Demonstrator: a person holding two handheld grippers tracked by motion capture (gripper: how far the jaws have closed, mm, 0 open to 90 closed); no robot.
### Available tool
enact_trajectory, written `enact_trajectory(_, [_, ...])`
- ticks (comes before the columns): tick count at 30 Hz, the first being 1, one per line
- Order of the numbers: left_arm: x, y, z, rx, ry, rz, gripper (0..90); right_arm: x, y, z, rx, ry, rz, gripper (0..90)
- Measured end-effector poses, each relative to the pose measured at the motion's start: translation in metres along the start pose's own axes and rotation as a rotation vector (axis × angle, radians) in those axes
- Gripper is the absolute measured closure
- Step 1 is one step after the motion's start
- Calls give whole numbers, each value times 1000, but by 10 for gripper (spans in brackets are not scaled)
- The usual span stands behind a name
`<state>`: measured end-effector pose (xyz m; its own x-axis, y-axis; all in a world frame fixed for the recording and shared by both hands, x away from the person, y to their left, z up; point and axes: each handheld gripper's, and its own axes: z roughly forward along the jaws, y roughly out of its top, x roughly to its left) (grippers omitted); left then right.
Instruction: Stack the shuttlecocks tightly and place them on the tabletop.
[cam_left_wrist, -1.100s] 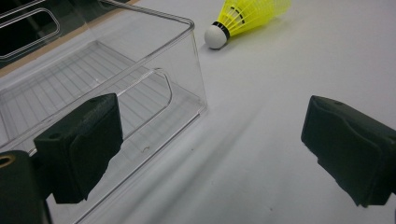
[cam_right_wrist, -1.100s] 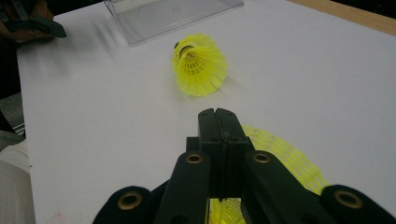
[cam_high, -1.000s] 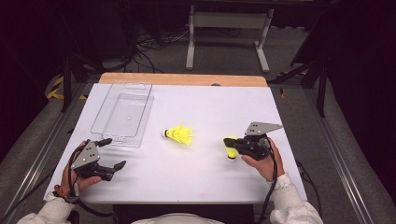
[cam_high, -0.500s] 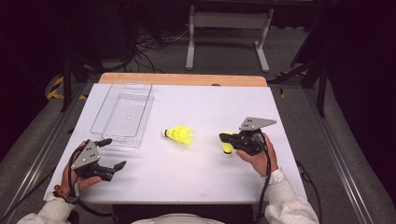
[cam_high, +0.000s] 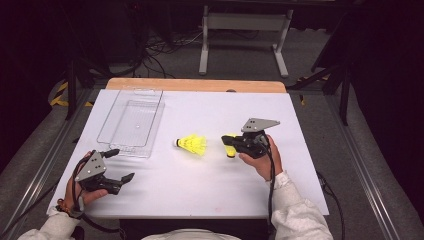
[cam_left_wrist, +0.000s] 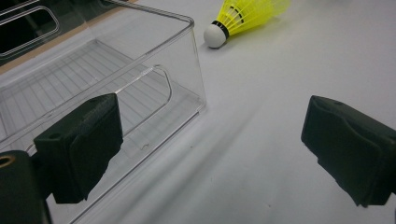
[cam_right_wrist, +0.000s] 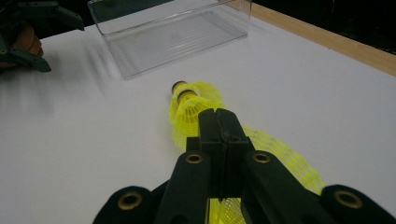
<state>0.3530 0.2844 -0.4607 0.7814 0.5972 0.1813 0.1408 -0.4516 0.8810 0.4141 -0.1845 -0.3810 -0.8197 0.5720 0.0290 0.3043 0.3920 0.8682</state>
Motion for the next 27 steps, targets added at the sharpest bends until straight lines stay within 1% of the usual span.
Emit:
enact_trajectory(1, [1, 1, 1, -7, -7, -7, 63, 1, 3, 4, -4, 1, -1, 900])
enact_trajectory(2, [1, 1, 1, -7, -7, -7, 63, 1, 3, 4, -4, 1, -1, 900])
enact_trajectory(3, [1, 1, 1, -7, -7, 3, 63, 2, 5, 8, -7, 2, -2, 900])
enact_trajectory(5, [2, 2, 2, -5, -11, 4, 63, 2, 6, 9, -7, 1, -4, 900])
enact_trajectory(8, [2, 1, 2, -6, -14, 3, 62, 4, 10, 16, -10, 5, -4, 900])
enact_trajectory(12, [2, 0, 1, -2, -13, -3, 63, 3, 12, 24, -11, 7, -3, 900])
enact_trajectory(16, [2, -2, -1, 1, -5, -5, 63, 1, 14, 29, -32, 0, 11, 900])
enact_trajectory(18, [2, -2, -4, -9, 0, -11, 62, 0, 15, 31, -32, 1, 12, 900])
enact_trajectory(20, [3, -2, -5, -9, 6, -12, 63, 0, 16, 39, -28, 4, 18, 900])
enact_trajectory(27, [4, -3, -5, -15, 4, -14, 63, 2, 19, 52, -16, 10, 17, 900])
